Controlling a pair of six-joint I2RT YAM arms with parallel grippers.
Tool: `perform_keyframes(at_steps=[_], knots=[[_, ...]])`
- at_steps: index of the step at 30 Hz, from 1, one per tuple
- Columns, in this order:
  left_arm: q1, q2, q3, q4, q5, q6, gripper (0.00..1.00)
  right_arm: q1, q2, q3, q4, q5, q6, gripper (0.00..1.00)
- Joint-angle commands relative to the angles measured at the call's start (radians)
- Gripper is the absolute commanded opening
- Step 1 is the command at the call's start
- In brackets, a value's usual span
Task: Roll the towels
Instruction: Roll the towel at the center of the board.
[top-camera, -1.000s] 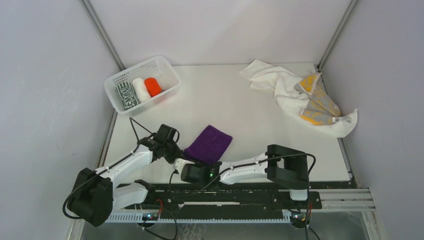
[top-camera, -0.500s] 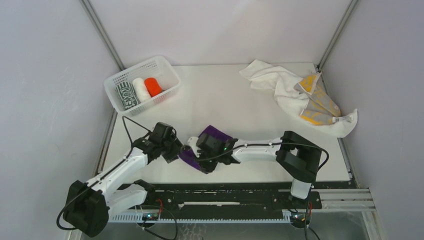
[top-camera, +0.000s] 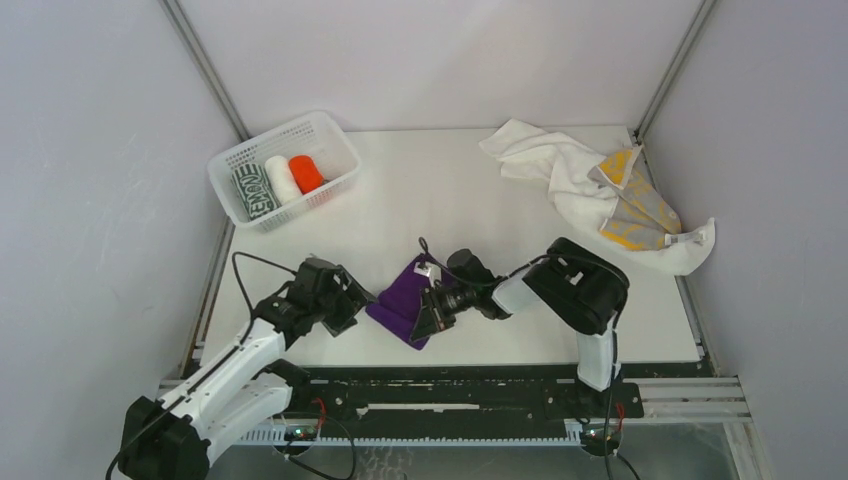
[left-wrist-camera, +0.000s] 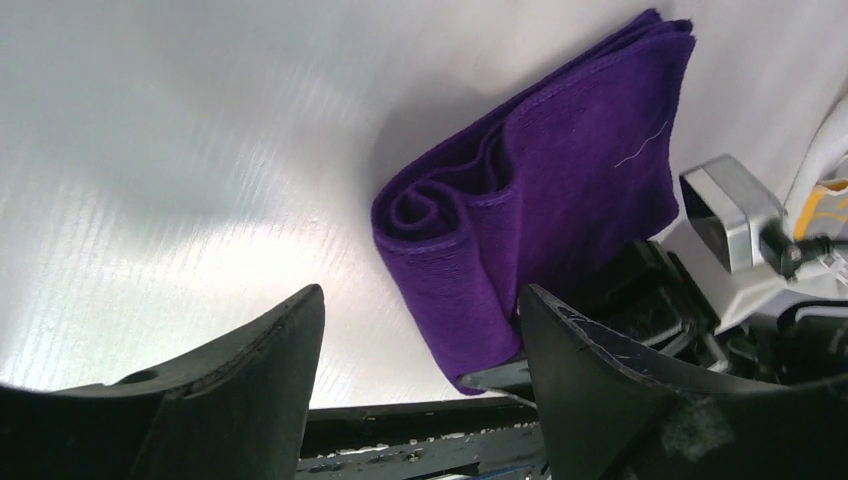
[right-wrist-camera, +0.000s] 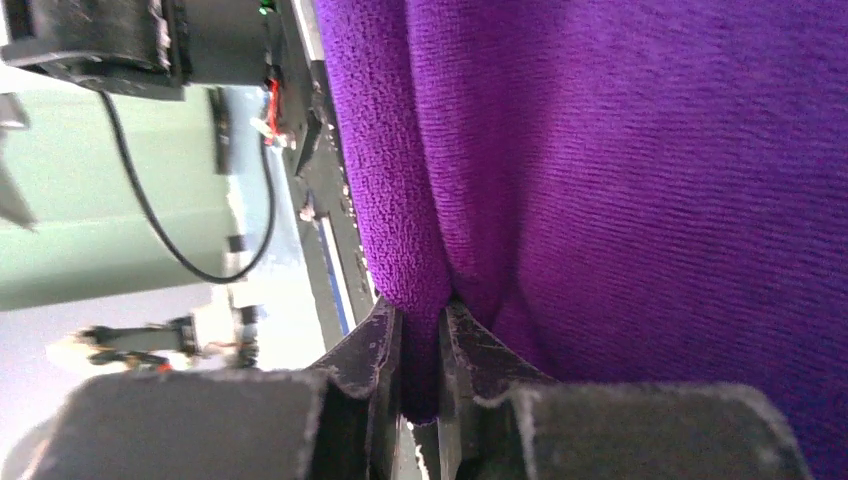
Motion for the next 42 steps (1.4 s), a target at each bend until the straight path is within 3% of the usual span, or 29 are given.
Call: perform_keyframes(at_steps=[1, 5, 11, 25, 28, 32, 37, 42], knots=[[0.000, 0.001, -0.047, 0.109, 0.065, -0.040, 0.76, -0.053, 0.113, -0.059, 0.455, -0.150, 0.350, 0.00], [-0.008, 0.032, -0.072, 0.170, 0.079, -0.050, 0.75, -0.082, 0.206, -0.093, 0.647, -0.160, 0.493, 0.00], [-0.017, 0.101, -0.086, 0.264, 0.087, -0.058, 0.71, -0.100, 0.270, -0.107, 0.692, -0.157, 0.556, 0.00], [-0.069, 0.324, -0.041, 0.356, 0.025, -0.010, 0.43, -0.102, 0.193, -0.098, 0.427, -0.128, 0.420, 0.05], [-0.076, 0.362, -0.015, 0.314, -0.001, 0.010, 0.37, -0.098, 0.132, -0.085, 0.313, -0.117, 0.333, 0.12], [-0.084, 0.396, 0.010, 0.262, -0.024, 0.035, 0.34, -0.063, -0.009, -0.017, -0.047, -0.025, 0.101, 0.24], [-0.092, 0.417, 0.036, 0.219, -0.043, 0.058, 0.34, 0.003, -0.186, 0.094, -0.471, 0.226, -0.139, 0.42], [-0.094, 0.432, 0.052, 0.204, -0.040, 0.070, 0.34, 0.111, -0.333, 0.171, -0.696, 0.560, -0.285, 0.50]])
